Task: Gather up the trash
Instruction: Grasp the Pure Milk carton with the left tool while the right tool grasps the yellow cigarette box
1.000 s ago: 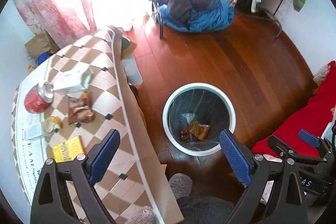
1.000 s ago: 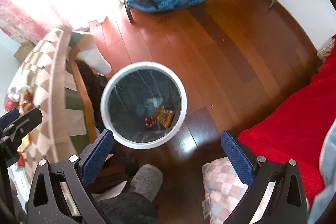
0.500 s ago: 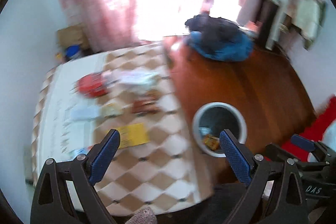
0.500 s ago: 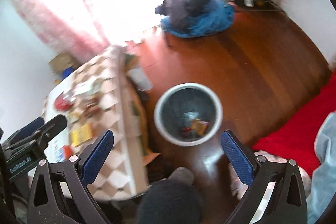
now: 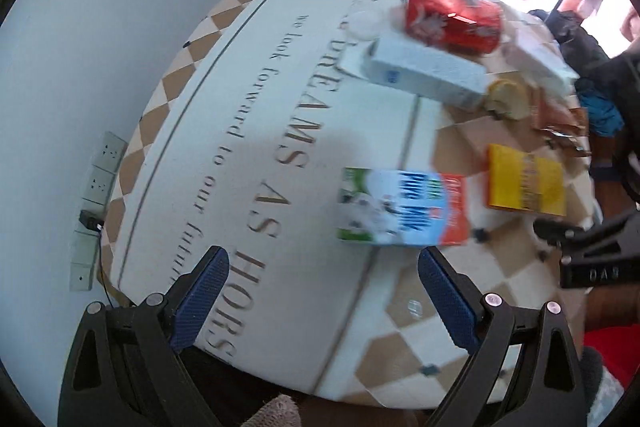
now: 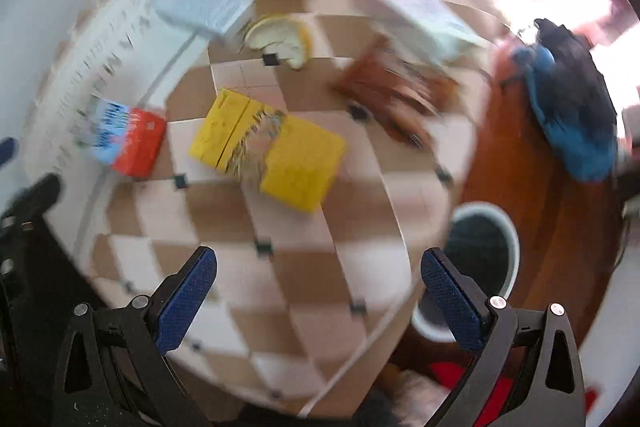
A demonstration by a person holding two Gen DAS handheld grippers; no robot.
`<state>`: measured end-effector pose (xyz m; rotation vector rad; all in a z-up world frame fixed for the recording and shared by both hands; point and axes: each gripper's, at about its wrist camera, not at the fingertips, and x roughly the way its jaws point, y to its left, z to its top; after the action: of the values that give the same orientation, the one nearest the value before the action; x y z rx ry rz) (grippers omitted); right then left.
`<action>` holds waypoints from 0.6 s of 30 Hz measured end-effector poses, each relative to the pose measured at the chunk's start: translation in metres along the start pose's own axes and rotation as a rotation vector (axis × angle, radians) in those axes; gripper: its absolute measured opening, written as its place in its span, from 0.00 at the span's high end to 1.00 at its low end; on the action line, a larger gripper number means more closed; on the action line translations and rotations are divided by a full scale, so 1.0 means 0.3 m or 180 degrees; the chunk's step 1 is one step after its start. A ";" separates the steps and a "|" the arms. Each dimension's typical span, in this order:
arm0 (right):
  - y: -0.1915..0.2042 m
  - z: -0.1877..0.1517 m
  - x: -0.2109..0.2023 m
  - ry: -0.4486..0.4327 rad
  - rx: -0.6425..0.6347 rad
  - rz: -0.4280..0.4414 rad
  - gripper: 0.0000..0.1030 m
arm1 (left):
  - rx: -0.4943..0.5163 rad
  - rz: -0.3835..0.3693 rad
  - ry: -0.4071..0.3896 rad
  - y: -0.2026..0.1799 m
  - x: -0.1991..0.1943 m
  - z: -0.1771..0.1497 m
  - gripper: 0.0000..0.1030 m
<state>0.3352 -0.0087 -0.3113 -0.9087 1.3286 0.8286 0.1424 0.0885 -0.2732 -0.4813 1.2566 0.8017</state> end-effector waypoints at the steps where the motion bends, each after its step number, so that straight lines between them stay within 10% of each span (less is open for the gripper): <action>1: 0.021 0.036 0.030 0.0061 -0.0125 -0.0033 0.00 | 0.0046 -0.0012 -0.0011 0.001 0.006 0.005 0.06; 9: 0.135 0.180 0.169 0.0222 -0.0794 -0.0004 0.01 | 0.1305 -0.0079 -0.0236 -0.093 -0.001 0.087 0.06; 18: -0.094 0.007 0.145 0.0362 0.0569 0.0282 0.26 | 0.2768 -0.0477 0.0155 -0.231 0.088 0.097 0.07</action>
<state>0.3647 -0.0194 -0.3527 -0.7698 1.5254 0.7211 0.2162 0.0715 -0.2978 0.1154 1.4552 0.0694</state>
